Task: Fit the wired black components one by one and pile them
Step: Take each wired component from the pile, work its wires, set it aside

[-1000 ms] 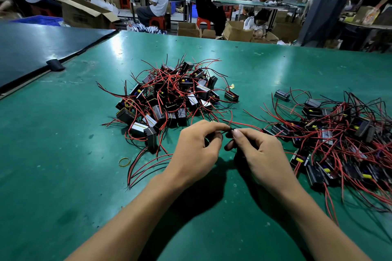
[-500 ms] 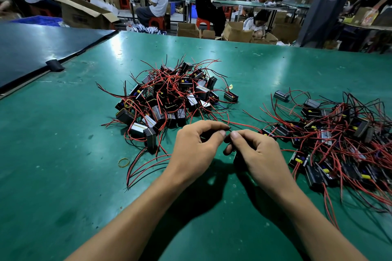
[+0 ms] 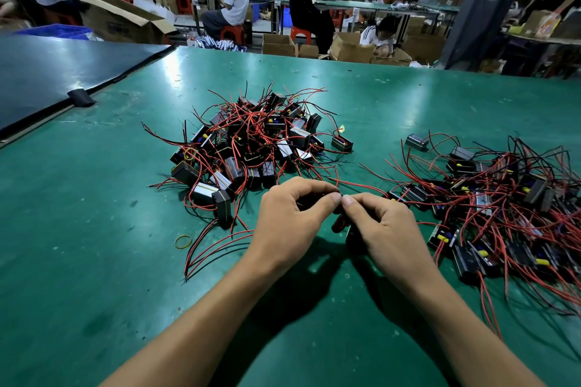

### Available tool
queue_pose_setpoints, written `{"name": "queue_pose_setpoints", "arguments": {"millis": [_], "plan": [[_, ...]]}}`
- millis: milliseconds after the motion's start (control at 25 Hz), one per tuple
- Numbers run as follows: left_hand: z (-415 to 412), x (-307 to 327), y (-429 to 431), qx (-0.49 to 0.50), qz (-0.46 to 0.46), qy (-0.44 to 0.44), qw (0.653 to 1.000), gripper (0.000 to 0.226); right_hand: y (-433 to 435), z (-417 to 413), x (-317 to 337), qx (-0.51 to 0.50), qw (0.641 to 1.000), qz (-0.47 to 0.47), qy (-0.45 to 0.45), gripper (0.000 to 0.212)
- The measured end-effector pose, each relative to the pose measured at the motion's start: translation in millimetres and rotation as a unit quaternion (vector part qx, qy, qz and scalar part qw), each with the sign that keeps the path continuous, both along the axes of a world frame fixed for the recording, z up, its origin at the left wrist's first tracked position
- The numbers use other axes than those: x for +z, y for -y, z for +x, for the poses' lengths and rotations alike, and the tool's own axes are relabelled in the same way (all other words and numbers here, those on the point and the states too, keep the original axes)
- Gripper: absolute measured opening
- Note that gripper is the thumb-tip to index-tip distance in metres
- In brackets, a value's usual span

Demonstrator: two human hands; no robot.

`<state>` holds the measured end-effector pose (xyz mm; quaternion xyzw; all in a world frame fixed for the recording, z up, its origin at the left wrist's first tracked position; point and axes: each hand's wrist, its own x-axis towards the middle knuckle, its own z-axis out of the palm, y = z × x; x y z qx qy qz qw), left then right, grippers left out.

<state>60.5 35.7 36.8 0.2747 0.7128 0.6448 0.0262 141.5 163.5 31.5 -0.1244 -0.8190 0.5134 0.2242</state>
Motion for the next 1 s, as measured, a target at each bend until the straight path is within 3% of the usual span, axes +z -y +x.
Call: {"name": "queue_pose_setpoints", "arguments": {"millis": [200,480,720,1000], "plan": [[0.8,-0.5,-0.7,0.009,0.012,-0.011,1.0,0.004,0.2,-0.2,-1.9,-0.007,1.0,0.024,-0.015,0.021],[1.1,-0.5,5.0,0.003,-0.024,-0.126,0.992,0.005,0.0,2.3,2.0,-0.022,0.992,0.067,-0.102,0.014],[-2.9,0.0,9.9,-0.012,-0.057,-0.172,0.983,0.005,-2.4,4.8,8.4,-0.016,0.991,0.09,-0.096,0.005],[-9.5,-3.5,14.8,-0.011,-0.103,-0.311,0.945,0.01,-1.1,3.3,12.1,0.022,0.995,0.093,-0.04,0.008]]}}
